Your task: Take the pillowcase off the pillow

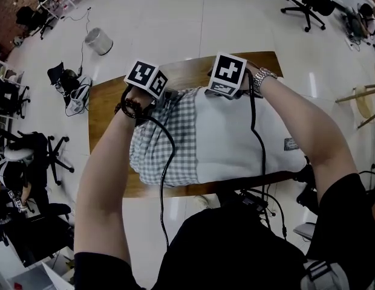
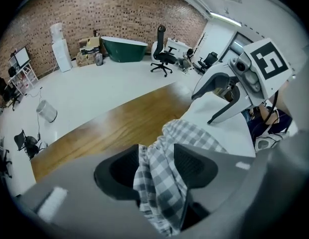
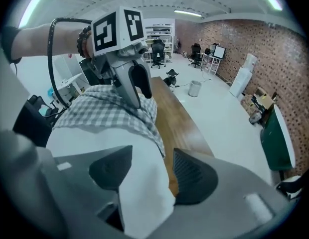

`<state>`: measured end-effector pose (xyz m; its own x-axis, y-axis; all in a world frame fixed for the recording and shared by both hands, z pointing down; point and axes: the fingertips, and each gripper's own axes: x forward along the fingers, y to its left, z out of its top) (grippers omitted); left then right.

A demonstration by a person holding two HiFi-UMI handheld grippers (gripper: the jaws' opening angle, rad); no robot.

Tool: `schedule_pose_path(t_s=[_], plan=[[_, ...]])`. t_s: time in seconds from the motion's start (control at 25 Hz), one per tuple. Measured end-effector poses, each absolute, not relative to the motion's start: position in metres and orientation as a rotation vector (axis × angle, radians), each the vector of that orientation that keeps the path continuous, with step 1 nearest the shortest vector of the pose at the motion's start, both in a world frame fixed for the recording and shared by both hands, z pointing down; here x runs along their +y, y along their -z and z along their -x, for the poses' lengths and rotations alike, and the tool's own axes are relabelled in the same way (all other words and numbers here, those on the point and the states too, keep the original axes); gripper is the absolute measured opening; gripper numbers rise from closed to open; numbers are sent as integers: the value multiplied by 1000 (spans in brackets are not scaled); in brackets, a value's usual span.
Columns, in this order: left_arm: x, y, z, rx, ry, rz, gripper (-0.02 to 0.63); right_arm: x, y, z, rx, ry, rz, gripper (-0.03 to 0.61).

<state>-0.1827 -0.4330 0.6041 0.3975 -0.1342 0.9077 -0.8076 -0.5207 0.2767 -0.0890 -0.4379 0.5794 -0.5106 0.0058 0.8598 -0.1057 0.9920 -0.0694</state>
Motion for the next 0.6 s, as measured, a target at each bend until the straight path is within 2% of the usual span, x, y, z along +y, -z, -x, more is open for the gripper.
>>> schedule_pose_path(t_s=[0.16, 0.28, 0.4, 0.48, 0.6], plan=[[-434, -627, 186, -760, -1171, -1828, 207, -439, -607, 86, -2051, -241, -12, 261], [-432, -637, 187, -737, -1165, -1773, 135, -432, -626, 81, -2002, -306, 21, 251], [-433, -639, 191, -763, -1167, -1751, 44, -422, -634, 76, -1972, -333, 41, 113], [-438, -639, 200, -808, -1189, -1747, 24, -419, -629, 73, -1968, -298, 44, 19], [-439, -635, 216, -867, -1177, -1730, 20, -414, -608, 70, -1987, -227, 30, 11]])
